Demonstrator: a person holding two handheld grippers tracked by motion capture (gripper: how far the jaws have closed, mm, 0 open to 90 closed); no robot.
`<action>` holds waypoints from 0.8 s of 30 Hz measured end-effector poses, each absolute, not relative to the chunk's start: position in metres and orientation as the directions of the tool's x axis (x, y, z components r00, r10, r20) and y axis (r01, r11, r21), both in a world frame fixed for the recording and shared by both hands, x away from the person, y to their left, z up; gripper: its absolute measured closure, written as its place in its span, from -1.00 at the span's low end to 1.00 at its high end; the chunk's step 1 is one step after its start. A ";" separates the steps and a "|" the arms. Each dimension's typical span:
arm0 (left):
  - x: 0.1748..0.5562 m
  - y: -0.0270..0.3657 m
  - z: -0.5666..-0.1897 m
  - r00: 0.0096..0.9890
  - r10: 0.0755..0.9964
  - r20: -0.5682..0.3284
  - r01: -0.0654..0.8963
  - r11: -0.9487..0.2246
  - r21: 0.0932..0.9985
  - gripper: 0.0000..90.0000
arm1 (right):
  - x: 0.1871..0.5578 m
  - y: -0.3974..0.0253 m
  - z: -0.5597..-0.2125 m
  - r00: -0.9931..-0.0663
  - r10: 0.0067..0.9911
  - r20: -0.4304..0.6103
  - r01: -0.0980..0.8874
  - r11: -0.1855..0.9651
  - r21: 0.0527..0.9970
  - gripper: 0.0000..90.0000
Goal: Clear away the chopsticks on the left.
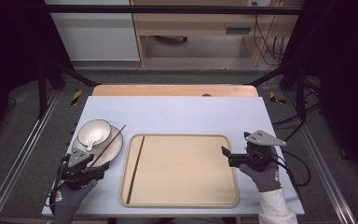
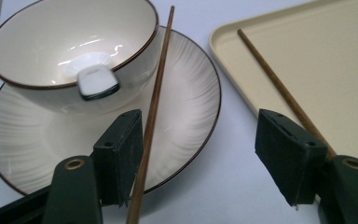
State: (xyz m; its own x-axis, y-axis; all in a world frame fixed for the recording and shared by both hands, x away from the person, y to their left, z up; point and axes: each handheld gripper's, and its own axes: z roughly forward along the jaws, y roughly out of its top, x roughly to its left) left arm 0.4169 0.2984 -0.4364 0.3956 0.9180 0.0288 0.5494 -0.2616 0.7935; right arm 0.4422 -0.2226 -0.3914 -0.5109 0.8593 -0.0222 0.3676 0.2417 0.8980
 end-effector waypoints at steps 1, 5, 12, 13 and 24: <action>0.418 0.300 -0.437 0.396 0.918 0.027 0.557 -0.264 0.788 -0.28 | 0.442 -0.222 -0.392 -0.512 0.859 -0.025 0.368 0.246 0.897 -0.90; 0.424 0.305 -0.440 0.392 0.919 0.035 0.570 -0.272 0.775 -0.22 | 0.443 -0.221 -0.392 -0.512 0.859 -0.027 0.369 0.248 0.896 -0.90; 0.440 0.313 -0.443 0.387 0.922 0.031 0.582 -0.270 0.767 0.05 | 0.444 -0.221 -0.392 -0.511 0.859 -0.023 0.373 0.246 0.895 -0.89; 0.441 0.313 -0.444 0.387 0.922 0.029 0.585 -0.270 0.764 0.10 | 0.444 -0.221 -0.392 -0.511 0.859 -0.024 0.373 0.247 0.894 -0.89; 0.456 0.312 -0.449 0.402 0.915 0.034 0.622 -0.300 0.723 0.52 | 0.443 -0.222 -0.390 -0.509 0.860 -0.028 0.366 0.246 0.897 -0.89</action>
State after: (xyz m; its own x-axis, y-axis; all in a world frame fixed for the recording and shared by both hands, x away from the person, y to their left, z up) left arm 0.4564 0.3124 -0.4494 0.4019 0.9151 0.0337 0.6220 -0.2998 0.7234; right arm 0.4432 -0.2217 -0.3901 -0.5095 0.8600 -0.0283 0.3660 0.2464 0.8974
